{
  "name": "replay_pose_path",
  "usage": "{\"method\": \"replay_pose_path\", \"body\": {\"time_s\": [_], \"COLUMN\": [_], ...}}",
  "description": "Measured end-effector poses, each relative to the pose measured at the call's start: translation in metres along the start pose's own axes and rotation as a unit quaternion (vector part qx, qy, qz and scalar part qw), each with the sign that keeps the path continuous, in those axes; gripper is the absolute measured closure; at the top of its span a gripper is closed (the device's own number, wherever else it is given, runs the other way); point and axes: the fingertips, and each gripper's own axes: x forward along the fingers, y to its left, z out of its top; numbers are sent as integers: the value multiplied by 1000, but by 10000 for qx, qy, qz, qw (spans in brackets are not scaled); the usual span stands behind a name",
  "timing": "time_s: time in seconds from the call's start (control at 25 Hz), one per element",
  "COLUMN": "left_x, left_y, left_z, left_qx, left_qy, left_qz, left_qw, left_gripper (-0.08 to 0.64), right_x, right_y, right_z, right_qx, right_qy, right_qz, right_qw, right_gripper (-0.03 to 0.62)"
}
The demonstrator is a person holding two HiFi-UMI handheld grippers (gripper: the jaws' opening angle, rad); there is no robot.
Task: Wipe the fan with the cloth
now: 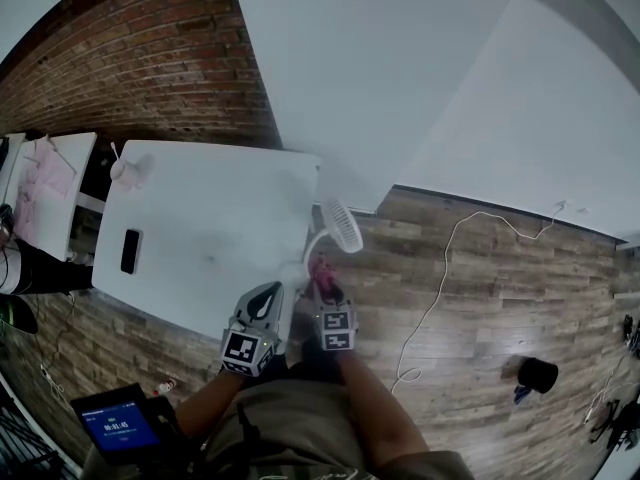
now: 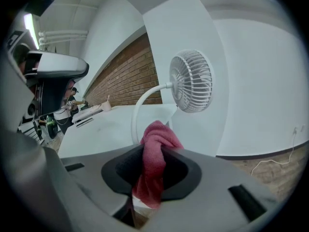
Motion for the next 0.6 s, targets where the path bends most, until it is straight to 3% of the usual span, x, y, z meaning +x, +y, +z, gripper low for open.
{"method": "replay_pose_path", "body": {"time_s": [0.16,0.6], "left_x": [-1,3], "left_y": [1,4], "left_z": [-2,0], "left_qx": [-122,-150], "left_qy": [63,120], "left_qz": [31,32], "left_qw": [9999,9998], "left_gripper": [538,538], "right_x": [-1,1], "right_y": [-2,-9], "right_z": [1,2], "right_qx": [-208,-209], "right_qy": [55,239], "right_qz": [-36,-270], "right_qw": [9998,9991], "right_gripper": [479,479]}}
